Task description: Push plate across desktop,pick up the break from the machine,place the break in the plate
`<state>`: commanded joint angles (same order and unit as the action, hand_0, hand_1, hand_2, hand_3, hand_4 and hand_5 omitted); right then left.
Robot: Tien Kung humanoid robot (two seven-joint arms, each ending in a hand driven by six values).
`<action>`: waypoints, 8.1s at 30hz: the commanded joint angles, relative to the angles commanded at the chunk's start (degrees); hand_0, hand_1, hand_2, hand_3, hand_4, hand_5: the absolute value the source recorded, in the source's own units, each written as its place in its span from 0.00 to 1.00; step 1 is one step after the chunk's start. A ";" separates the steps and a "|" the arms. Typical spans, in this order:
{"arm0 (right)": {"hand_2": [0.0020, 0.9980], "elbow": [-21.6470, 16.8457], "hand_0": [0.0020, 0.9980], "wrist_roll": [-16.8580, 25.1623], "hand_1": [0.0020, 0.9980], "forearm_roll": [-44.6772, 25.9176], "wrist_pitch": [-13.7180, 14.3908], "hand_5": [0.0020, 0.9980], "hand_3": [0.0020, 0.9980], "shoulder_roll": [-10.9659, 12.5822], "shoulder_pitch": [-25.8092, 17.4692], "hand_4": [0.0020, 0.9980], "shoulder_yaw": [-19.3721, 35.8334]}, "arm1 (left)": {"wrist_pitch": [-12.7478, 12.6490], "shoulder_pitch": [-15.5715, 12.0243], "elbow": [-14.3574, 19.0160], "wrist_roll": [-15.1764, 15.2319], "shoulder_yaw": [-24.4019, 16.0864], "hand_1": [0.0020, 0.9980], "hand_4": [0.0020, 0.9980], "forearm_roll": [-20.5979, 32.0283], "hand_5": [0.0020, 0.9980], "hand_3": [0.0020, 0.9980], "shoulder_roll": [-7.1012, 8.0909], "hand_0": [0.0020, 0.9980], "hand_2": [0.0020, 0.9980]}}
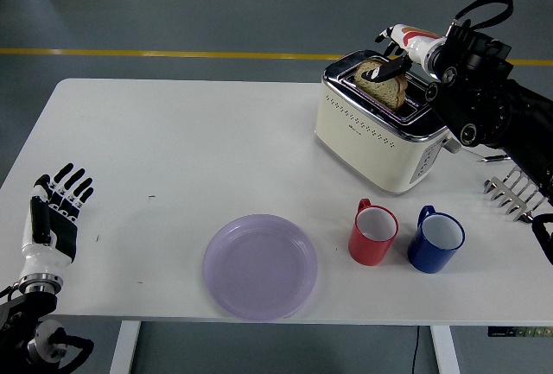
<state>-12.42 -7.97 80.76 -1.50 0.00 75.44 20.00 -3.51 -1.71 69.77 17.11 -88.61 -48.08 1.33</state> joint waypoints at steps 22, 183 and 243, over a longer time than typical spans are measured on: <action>0.51 2.11 0.50 0.02 0.53 -2.85 -1.91 0.39 0.63 0.00 -0.14 0.79 1.71 | -0.52 0.85 -0.62 0.41 0.06 0.70 0.44 -0.70 1.00 0.73 0.12 0.76 0.71; 0.73 -51.62 0.70 22.42 0.70 -18.08 18.85 0.44 0.82 6.98 -27.65 0.70 5.47 | -1.41 0.41 -0.13 1.05 -1.21 0.68 0.42 -2.47 1.00 0.71 -1.23 0.75 0.70; 0.77 -66.24 0.79 10.95 0.76 -39.82 -5.56 0.64 0.78 13.11 -75.64 0.56 81.25 | 7.51 1.22 10.11 -10.56 -12.51 0.79 0.45 1.22 1.00 0.77 0.31 0.81 0.80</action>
<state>-78.66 2.98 40.94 -7.06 13.11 -0.21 101.26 3.99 -0.48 79.88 6.55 -101.12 -46.86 1.63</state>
